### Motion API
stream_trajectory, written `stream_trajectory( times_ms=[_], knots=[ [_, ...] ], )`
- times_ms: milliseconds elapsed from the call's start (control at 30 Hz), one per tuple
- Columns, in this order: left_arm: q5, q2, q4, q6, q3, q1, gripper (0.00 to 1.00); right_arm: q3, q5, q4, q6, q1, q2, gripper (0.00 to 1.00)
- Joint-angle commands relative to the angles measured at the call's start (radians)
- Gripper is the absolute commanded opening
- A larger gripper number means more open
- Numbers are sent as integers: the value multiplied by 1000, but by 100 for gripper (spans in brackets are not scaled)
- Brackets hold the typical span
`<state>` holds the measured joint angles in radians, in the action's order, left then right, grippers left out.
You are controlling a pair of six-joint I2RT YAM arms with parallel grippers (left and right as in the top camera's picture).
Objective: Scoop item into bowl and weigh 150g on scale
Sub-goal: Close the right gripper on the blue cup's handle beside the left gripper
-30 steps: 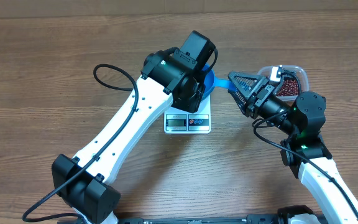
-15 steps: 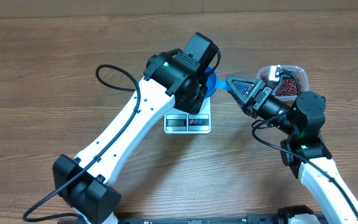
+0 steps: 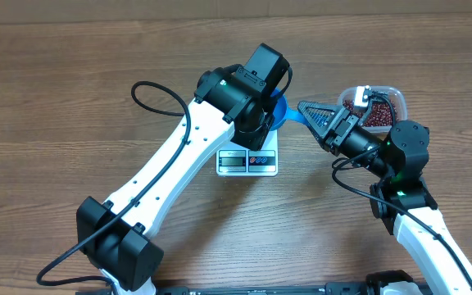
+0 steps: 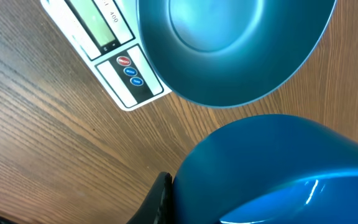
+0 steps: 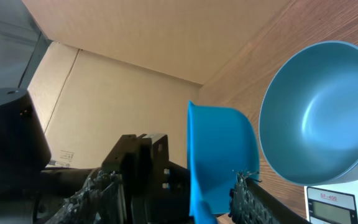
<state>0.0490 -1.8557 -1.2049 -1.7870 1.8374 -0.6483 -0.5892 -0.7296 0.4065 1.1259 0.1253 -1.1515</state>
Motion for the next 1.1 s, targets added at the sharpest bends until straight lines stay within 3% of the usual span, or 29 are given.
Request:
stream_trajectory(
  times_ms=[0,133,267,800,1067],
  knots=[
    [-14,-21,11,37,23,-8,4,-21,-9,3,-10,5,-5,58],
    [-14,-21,48,74,23,-8,4,-21,-9,3,-10,5,-5,54],
    [-14,-21,84,135,23,-8,4,-21,-9,3,-10,5,-5,41],
    [-4,-21,68,143,23,-8,4,-21,-3,3,-10,5,-5,40],
    [-4,-21,66,143,23,-8,4,-21,0,2,-10,5,-5,29]
  ],
)
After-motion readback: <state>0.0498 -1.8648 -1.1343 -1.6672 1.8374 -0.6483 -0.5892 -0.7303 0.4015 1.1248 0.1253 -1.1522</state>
